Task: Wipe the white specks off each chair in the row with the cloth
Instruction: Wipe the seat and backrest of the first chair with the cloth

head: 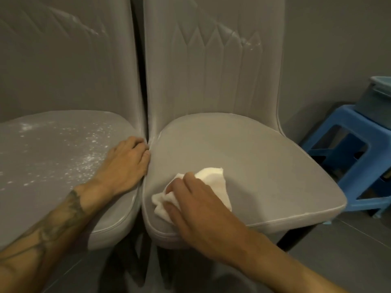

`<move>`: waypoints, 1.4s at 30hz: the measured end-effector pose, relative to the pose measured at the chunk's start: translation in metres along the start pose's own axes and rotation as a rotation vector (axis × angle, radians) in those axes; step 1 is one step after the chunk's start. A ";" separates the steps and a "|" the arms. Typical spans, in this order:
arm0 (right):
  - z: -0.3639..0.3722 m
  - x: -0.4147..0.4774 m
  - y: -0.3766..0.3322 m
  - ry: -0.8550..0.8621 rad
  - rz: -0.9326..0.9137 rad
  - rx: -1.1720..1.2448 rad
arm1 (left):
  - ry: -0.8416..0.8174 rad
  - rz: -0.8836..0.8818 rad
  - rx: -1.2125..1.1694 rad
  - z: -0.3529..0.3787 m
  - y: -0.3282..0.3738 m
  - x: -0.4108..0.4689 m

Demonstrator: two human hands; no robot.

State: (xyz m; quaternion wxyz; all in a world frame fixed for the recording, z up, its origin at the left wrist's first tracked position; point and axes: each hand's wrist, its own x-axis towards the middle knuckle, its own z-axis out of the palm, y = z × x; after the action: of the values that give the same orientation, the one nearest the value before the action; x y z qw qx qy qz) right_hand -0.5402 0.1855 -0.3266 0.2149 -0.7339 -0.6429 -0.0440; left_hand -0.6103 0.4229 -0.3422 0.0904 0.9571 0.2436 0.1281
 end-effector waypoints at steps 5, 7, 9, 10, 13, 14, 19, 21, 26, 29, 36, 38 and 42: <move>-0.007 0.029 0.064 0.148 0.129 -0.062 | 0.009 -0.020 -0.036 -0.018 -0.001 -0.015; 0.005 0.046 0.064 0.147 0.068 -0.096 | 0.020 -0.030 -0.027 -0.020 -0.005 -0.021; 0.015 0.056 0.045 0.139 -0.041 -0.055 | 0.019 -0.036 -0.001 -0.020 -0.008 -0.023; 0.016 0.057 0.038 0.119 -0.060 -0.005 | 0.012 -0.036 0.013 -0.019 -0.009 -0.024; 0.015 0.072 0.048 0.040 -0.060 0.046 | 0.027 -0.036 0.029 -0.014 -0.012 -0.025; 0.016 0.083 0.061 0.024 -0.019 0.049 | 0.040 -0.032 0.032 -0.013 -0.012 -0.025; 0.030 0.171 0.099 -0.067 0.266 0.017 | 0.084 -0.020 0.067 -0.008 -0.012 -0.027; 0.041 0.185 0.096 -0.046 0.250 0.008 | 0.091 -0.025 0.086 -0.006 -0.011 -0.027; 0.043 0.178 0.106 -0.093 0.085 0.024 | 0.112 -0.054 0.081 -0.004 -0.007 -0.028; 0.042 0.198 0.113 -0.076 0.178 0.069 | 0.122 -0.058 0.069 -0.004 -0.005 -0.029; 0.039 0.132 0.054 -0.084 -0.071 0.167 | 0.133 -0.043 0.018 -0.004 -0.008 -0.031; 0.042 0.149 0.061 -0.031 -0.015 0.132 | 0.137 -0.044 0.025 -0.003 -0.007 -0.032; 0.055 0.181 0.068 0.032 0.194 0.060 | 0.160 -0.087 0.029 -0.002 -0.003 -0.030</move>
State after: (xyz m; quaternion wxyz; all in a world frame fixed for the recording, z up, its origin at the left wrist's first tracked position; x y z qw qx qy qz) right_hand -0.4561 0.3676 -0.3324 0.2502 -0.7851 -0.5663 -0.0154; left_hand -0.6375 0.4108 -0.3470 0.0623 0.9336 0.2931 0.1965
